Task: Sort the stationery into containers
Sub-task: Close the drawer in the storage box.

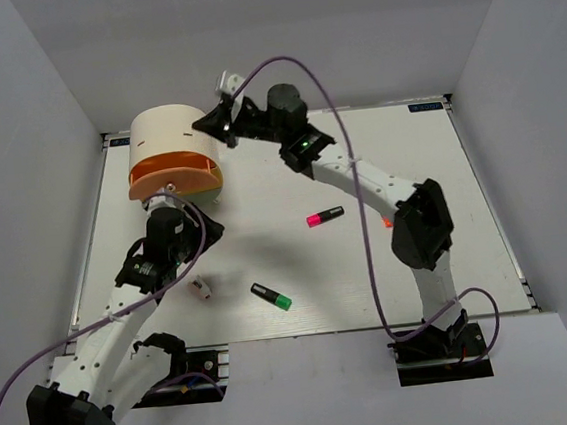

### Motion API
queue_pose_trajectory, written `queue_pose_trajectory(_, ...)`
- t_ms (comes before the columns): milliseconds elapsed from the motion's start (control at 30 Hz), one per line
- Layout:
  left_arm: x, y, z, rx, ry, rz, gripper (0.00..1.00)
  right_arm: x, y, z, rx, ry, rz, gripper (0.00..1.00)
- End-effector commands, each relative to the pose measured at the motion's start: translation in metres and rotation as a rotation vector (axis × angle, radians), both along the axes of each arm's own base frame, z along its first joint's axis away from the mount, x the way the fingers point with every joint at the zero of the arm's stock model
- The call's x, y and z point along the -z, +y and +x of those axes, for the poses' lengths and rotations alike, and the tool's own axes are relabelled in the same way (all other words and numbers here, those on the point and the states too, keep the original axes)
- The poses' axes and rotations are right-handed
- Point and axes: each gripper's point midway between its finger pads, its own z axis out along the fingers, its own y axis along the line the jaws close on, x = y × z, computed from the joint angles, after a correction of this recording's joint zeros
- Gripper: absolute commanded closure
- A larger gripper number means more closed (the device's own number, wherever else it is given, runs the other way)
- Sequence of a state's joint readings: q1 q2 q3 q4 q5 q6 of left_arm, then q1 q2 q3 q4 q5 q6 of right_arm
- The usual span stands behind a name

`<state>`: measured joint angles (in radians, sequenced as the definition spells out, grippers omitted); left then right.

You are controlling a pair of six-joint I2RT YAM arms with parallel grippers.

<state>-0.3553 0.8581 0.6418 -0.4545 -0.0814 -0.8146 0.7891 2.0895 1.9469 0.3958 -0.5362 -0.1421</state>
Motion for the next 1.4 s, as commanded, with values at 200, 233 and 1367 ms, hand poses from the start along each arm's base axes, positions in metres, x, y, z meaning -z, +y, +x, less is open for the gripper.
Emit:
queue_pose_trajectory(200, -0.046, 0.035, 0.027, -0.117, -0.032, 0.213, 0.53, 0.002, -0.130, 0.019, 0.252, 0.145, -0.188, 0.65)
queue_pose_trajectory(233, -0.049, 0.037, 0.029, -0.117, -0.031, 0.232, 0.53, 0.004, -0.140, 0.016, 0.250, 0.153, -0.201, 0.79)
queue_pose_trajectory(1367, -0.071, 0.087, 0.103, -0.351, -0.044, 0.000, 0.41, 0.147, -0.335, -0.020, 0.383, 0.610, -0.309, 0.88)
